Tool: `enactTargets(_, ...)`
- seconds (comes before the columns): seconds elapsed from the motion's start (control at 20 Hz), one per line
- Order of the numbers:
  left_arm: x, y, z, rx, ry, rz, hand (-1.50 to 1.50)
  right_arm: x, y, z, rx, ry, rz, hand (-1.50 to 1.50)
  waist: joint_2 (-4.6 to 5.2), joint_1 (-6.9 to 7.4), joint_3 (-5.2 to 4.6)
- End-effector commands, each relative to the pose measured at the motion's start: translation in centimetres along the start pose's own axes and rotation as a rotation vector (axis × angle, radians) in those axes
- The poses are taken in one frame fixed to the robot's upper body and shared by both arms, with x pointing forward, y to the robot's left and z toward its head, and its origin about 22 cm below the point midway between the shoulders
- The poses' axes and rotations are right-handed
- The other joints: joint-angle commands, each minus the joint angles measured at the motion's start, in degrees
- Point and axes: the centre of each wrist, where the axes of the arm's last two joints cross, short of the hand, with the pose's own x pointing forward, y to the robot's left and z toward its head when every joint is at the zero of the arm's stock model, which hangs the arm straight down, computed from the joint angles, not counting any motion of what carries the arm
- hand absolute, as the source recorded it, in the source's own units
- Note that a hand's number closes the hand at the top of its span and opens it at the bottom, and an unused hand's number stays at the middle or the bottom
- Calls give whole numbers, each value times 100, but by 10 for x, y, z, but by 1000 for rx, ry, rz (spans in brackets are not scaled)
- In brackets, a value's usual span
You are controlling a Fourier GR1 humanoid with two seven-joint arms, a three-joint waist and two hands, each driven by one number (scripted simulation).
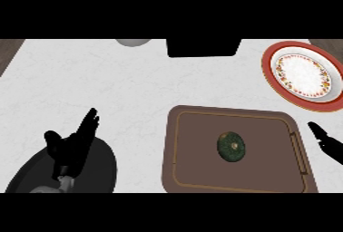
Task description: Pick the squash from the tray and place it in the plate
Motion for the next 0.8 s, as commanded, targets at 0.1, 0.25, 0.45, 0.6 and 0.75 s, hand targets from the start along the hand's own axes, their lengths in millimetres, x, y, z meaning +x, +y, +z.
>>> enactTargets(0.1,-10,-17,-5,-24,102,17,0,37,-21,26,115,-2,93,-150,48,60,-35)
enactTargets(0.25,-14,-10,16,-42,104,22,0,34,-38,22,295,105,292,-150,37,141,-47)
enactTargets(0.45,-16,-9,8,-34,94,2,0,56,-35,31,465,175,418,-150,62,139,-52)
enactTargets(0.6,-9,-16,-1,-33,91,15,0,81,-24,41,502,206,453,-150,63,158,-45)
enactTargets(0.75,1,-2,-2,-28,78,8,0,93,-12,33,525,230,561,-150,76,259,-43)
